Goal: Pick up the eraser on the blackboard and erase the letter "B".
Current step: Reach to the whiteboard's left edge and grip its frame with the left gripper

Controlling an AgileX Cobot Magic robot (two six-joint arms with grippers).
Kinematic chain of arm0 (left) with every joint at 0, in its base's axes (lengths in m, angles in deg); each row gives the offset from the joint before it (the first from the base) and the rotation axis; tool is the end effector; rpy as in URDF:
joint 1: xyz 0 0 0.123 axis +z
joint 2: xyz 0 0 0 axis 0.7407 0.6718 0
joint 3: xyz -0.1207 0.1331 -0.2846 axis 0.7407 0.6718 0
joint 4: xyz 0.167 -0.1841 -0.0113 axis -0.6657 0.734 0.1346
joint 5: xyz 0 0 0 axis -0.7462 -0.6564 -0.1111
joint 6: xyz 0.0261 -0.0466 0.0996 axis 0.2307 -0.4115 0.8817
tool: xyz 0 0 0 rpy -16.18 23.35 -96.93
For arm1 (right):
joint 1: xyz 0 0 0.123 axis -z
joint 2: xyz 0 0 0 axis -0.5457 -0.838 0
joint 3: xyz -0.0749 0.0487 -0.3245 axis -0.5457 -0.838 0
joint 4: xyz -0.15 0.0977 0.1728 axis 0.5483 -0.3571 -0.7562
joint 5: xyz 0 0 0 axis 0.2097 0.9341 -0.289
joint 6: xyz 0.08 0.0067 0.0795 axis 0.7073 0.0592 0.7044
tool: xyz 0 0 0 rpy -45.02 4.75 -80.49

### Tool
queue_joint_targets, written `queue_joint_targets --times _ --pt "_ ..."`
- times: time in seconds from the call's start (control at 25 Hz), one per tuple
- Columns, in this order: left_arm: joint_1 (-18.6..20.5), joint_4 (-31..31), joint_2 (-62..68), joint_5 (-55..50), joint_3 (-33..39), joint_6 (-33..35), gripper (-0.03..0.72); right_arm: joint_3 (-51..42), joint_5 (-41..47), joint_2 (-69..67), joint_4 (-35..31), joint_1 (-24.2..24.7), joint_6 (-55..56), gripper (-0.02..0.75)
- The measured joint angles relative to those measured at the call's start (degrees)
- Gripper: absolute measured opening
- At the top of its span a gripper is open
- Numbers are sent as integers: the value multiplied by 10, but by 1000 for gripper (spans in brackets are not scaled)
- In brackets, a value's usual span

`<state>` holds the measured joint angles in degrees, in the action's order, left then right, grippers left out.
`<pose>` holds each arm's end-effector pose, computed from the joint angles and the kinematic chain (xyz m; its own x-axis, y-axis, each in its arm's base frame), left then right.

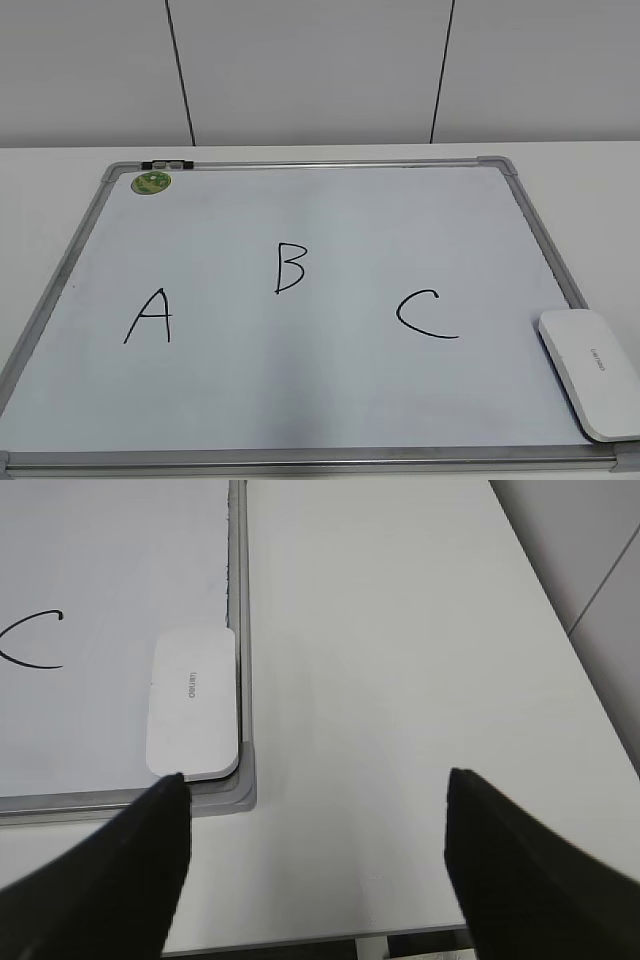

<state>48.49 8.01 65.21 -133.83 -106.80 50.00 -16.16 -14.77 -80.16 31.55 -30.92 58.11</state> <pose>-0.0421 -0.0033 0.2673 -0.4937 0.0435 -0.8685 0.0337 0.9990 0.0309 -0.0475 -0.0078 0.2563 -0.5208 -0.0390 -0.8528 0.0795 0.9924 -0.0940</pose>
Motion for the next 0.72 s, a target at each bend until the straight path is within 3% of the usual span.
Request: queue_joint_targets --times 0.72 --pt "0 1 1 1 0 0 605 0 0 0 0 0 0 587"
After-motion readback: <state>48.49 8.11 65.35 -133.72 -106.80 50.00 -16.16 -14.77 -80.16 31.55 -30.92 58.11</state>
